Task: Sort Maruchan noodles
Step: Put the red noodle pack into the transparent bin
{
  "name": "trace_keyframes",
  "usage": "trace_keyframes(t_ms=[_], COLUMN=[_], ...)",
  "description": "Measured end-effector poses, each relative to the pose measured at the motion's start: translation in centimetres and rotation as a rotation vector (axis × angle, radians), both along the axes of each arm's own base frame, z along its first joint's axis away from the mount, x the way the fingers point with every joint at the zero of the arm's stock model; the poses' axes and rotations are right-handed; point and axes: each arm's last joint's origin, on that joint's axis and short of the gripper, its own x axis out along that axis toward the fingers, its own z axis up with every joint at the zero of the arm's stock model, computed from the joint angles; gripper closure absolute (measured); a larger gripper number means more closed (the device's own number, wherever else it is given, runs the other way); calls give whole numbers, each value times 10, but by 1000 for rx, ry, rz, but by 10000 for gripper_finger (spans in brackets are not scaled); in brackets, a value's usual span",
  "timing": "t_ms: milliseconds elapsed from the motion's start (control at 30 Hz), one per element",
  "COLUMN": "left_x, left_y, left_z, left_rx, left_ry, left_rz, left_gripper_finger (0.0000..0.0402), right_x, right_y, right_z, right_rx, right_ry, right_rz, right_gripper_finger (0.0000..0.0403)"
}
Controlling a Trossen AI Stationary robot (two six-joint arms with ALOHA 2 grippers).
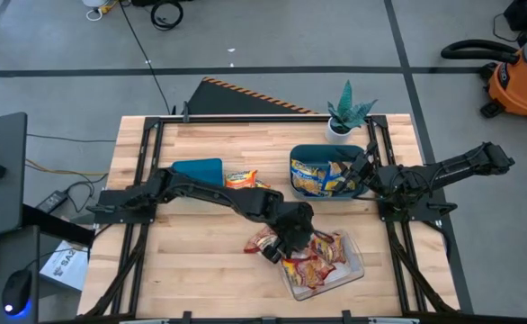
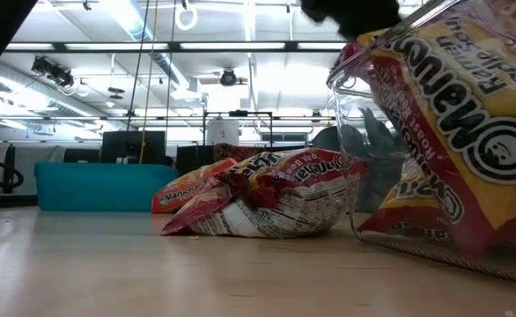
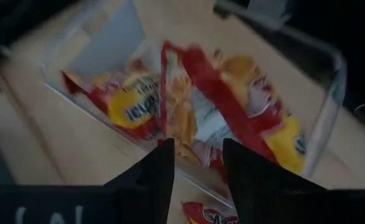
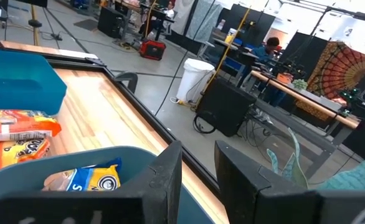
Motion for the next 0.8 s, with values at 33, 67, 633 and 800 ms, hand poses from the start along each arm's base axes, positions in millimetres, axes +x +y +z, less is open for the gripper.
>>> trace_keyframes(t_ms=[33, 67, 633, 800], left_x=[-1, 0, 12, 4], left_y=[2, 3, -3, 5], left_z=[5, 8, -32, 2], left_rx=[-14, -43, -150, -152], left_ry=[-10, -26, 83, 15], left_rz=[-4, -14, -76, -54], left_gripper_finger=[260, 260, 260, 260], right_x=[0, 0, 1, 1], right_y=[0, 0, 0, -1], right_z=[0, 0, -1, -2], right_rx=[0, 0, -2, -1], right_ry=[0, 0, 11, 11], right_rz=[-1, -1, -3, -7], right_gripper_finger=[302, 302, 302, 302])
